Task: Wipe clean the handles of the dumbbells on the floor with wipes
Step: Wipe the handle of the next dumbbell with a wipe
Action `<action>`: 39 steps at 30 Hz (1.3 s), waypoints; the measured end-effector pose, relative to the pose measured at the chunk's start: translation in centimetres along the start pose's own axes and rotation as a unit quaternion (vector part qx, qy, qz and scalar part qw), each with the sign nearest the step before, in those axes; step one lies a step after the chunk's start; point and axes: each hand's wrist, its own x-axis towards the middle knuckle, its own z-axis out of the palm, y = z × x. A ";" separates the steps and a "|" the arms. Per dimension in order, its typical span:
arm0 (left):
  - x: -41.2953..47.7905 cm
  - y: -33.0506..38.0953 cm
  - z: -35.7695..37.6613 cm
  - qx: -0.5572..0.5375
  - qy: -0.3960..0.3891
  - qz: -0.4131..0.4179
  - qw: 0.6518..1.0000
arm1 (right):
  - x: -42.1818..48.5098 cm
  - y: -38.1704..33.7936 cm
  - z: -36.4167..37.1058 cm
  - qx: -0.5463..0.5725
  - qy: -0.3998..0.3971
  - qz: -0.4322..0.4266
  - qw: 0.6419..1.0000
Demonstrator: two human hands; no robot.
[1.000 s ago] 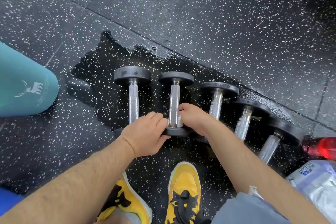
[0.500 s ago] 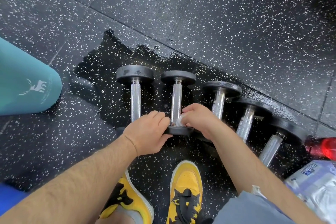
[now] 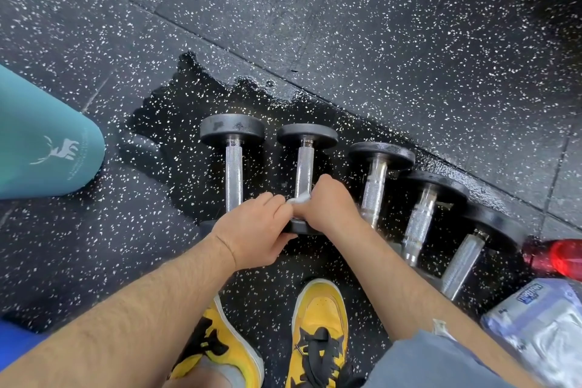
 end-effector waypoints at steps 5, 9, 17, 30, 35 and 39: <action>0.0 0.0 0.1 -0.008 0.011 0.003 1.000 | -0.5 0.1 -0.2 0.053 0.006 -0.002 0.999; 0.2 0.2 0.0 -0.007 0.020 0.003 1.000 | -0.6 2.3 -0.9 0.121 -0.013 0.024 0.992; 0.3 0.5 -0.5 0.000 0.023 0.001 1.000 | 0.5 2.5 -0.3 0.227 -0.035 0.080 0.970; 0.2 0.4 -0.5 0.004 0.017 0.002 1.000 | 0.6 2.0 -2.3 0.475 -0.110 0.202 0.850; 0.1 0.3 -0.2 -0.001 0.015 0.004 1.000 | -2.0 2.1 -1.4 0.201 -0.044 0.052 0.977; 0.1 0.1 0.0 0.000 0.014 0.006 1.000 | -1.7 1.7 0.1 0.098 0.019 -0.051 0.994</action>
